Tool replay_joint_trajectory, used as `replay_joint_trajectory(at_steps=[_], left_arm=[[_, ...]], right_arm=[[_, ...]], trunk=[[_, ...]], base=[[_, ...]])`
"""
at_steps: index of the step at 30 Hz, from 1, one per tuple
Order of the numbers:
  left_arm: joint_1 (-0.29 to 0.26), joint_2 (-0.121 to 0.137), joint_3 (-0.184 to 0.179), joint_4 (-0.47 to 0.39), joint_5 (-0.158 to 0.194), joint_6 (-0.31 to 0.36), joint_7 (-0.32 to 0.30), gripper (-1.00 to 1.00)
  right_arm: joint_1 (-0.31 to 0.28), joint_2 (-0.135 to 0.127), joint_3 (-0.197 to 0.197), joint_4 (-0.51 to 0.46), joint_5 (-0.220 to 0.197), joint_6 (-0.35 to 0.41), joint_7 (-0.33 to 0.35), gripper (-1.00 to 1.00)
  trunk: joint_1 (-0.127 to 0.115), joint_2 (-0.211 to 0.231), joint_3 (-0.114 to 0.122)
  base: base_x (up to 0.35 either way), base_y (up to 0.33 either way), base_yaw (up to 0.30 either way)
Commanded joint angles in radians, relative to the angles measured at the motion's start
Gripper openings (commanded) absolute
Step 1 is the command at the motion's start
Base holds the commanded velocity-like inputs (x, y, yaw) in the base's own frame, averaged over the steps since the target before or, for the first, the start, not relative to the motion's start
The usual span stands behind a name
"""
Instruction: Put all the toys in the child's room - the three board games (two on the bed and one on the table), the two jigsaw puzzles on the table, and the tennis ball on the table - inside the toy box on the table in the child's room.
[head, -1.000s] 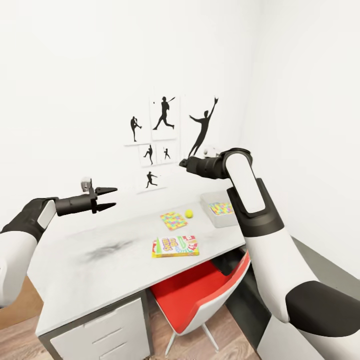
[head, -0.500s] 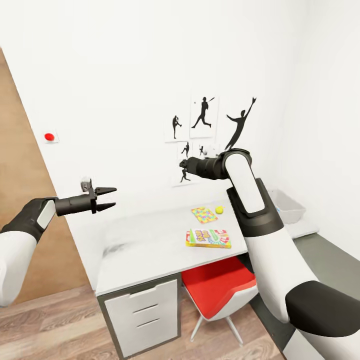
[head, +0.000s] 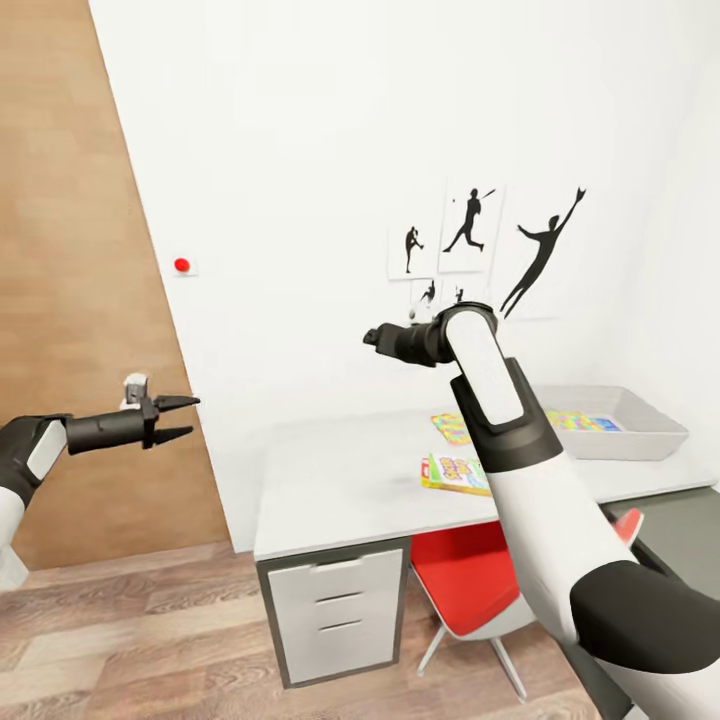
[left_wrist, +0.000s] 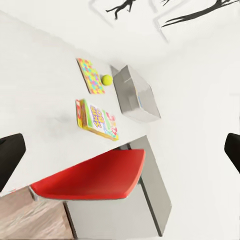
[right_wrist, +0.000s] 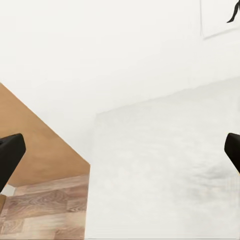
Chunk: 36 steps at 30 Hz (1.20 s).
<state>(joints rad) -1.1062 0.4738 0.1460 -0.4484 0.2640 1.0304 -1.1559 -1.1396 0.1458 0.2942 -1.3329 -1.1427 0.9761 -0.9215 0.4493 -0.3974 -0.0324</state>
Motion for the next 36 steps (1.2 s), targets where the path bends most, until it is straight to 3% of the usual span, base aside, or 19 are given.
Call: replay_joint_trajectory(at_steps=[1,2,5,9,11,14,15,16,20,25,31,36], left_arm=[[0.006,0.008,0.002,0.000,-0.007,0.004,-0.001,1.00],[0.013,0.014,0.002,0.000,-0.015,0.001,0.000,1.00],[0.054,0.043,0.003,0.001,-0.083,-0.029,0.006,1.00],[0.099,0.073,0.003,0.002,-0.211,-0.081,0.029,1.00],[0.124,0.082,0.004,0.003,-0.296,-0.118,0.069,1.00],[0.155,0.083,0.005,0.003,-0.362,-0.156,0.144,1.00],[0.172,0.081,0.006,0.003,-0.382,-0.181,0.194,1.00],[0.181,0.079,0.007,0.004,-0.389,-0.195,0.222,1.00],[0.227,0.056,0.008,0.030,-0.406,-0.303,0.435,1.00],[0.249,0.014,0.009,0.096,-0.409,-0.436,0.600,1.00],[0.271,-0.064,0.008,0.137,-0.419,-0.537,0.642,1.00],[0.284,-0.081,0.008,0.137,-0.420,-0.558,0.645,1.00]], right_arm=[[-0.001,0.000,0.000,0.003,-0.009,0.003,-0.014,1.00],[-0.001,0.000,0.000,0.006,-0.009,0.003,-0.018,1.00],[-0.002,0.000,0.001,0.020,-0.008,0.005,-0.038,1.00],[-0.002,-0.005,0.001,0.025,-0.008,0.006,-0.071,1.00],[-0.002,-0.009,0.001,0.024,-0.008,0.007,-0.096,1.00],[-0.002,-0.010,0.001,0.018,-0.008,0.006,-0.125,1.00],[-0.002,-0.010,0.002,0.016,-0.008,0.005,-0.142,1.00],[-0.002,-0.010,0.003,0.015,-0.008,0.005,-0.152,1.00],[-0.002,-0.005,0.005,0.010,-0.008,0.004,-0.241,1.00],[-0.001,-0.003,0.004,0.003,-0.008,0.004,-0.327,1.00],[0.030,-0.013,-0.001,-0.055,-0.008,-0.004,-0.347,1.00],[0.067,-0.016,-0.005,-0.057,-0.007,-0.006,-0.350,1.00]], trunk=[[0.001,-0.003,-0.003],[0.001,-0.003,-0.004],[0.001,-0.003,-0.007],[0.001,-0.003,-0.010],[0.001,-0.003,-0.011],[0.001,-0.003,-0.012],[0.001,-0.003,-0.012],[0.001,-0.003,-0.012],[0.001,-0.003,-0.012],[0.001,-0.003,-0.012],[0.001,-0.003,-0.012],[0.001,-0.003,-0.012]], base=[[-0.003,0.005,0.261],[-0.003,0.004,0.260],[-0.001,0.002,0.260],[0.000,0.001,0.258],[0.000,0.000,0.201],[0.000,0.000,0.094],[0.000,0.000,0.043],[0.000,0.000,0.034],[0.000,0.000,0.014],[0.000,0.000,0.003],[0.000,0.000,0.000],[0.000,0.000,0.000]])
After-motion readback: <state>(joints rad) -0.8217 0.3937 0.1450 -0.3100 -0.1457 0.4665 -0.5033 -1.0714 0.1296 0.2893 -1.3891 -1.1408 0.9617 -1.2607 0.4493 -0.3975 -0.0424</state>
